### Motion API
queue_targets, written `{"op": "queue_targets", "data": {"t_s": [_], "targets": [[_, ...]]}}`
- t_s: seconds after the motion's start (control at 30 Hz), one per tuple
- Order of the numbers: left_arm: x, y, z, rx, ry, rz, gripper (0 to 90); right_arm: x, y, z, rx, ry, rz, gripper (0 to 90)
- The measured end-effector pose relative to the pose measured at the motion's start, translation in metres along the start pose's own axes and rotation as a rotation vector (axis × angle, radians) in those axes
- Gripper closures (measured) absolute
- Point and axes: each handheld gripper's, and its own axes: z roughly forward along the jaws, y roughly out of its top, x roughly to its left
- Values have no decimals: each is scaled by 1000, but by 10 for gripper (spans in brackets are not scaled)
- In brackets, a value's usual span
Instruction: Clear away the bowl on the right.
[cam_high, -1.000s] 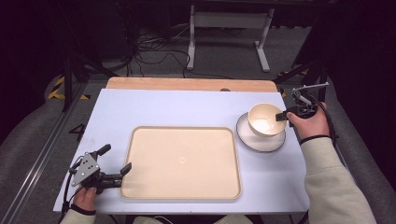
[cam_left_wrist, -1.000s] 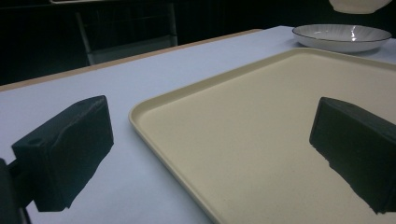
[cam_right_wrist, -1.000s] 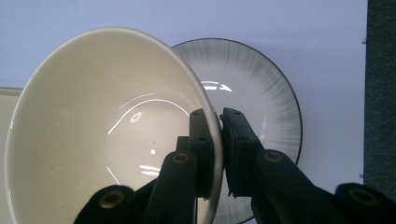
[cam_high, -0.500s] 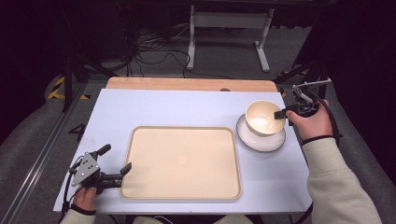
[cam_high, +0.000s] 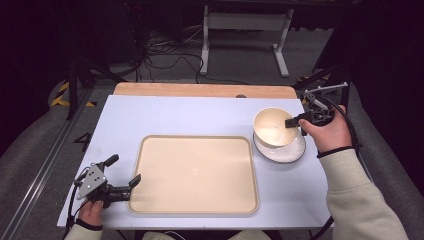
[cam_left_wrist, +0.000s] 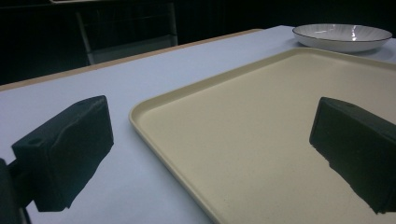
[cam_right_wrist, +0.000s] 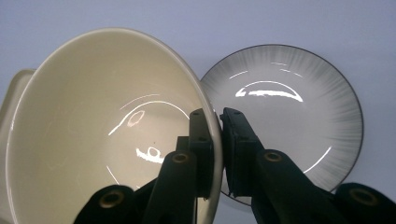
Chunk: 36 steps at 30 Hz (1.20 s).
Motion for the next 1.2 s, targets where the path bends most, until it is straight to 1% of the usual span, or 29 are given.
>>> {"op": "queue_targets", "data": {"t_s": [0.2, 0.37, 0.47, 0.5, 0.53, 0.57, 0.63, 0.67, 0.7, 0.77, 1.0, 1.2], "targets": [[0, 0, 0, 0, -1, 0, 3, 22, 0, 5, 14, 28, -38, 832], [0, 0, 0, 0, -1, 0, 3, 40, 0, 10, 24, 65, -68, 831], [0, 0, 0, 0, -1, 0, 3, 50, 0, 13, 30, 83, -72, 831], [0, 0, 0, 0, -1, 0, 3, 50, 0, 13, 30, 83, -72, 831], [0, 0, 0, -1, -1, 0, 3, 53, 0, 14, 34, 89, -77, 831], [0, 0, 0, 0, -2, -1, 3, 60, 0, 16, 39, 96, -89, 831], [0, 0, 0, -1, -2, -1, 3, 65, 0, 18, 44, 102, -102, 831], [0, 0, 0, -1, -2, -1, 3, 65, 0, 18, 44, 102, -102, 831], [0, 0, 0, -1, -2, -1, 3, 73, 1, 21, 50, 114, -110, 831], [0, 0, 0, -1, -2, -1, 3, 75, 1, 22, 50, 119, -111, 831], [0, 0, 0, -1, -2, -1, 3, 95, 1, 32, 70, 148, -143, 831], [0, 0, 0, 0, -2, -1, 3, 110, 0, 38, 87, 169, -165, 830]]}}
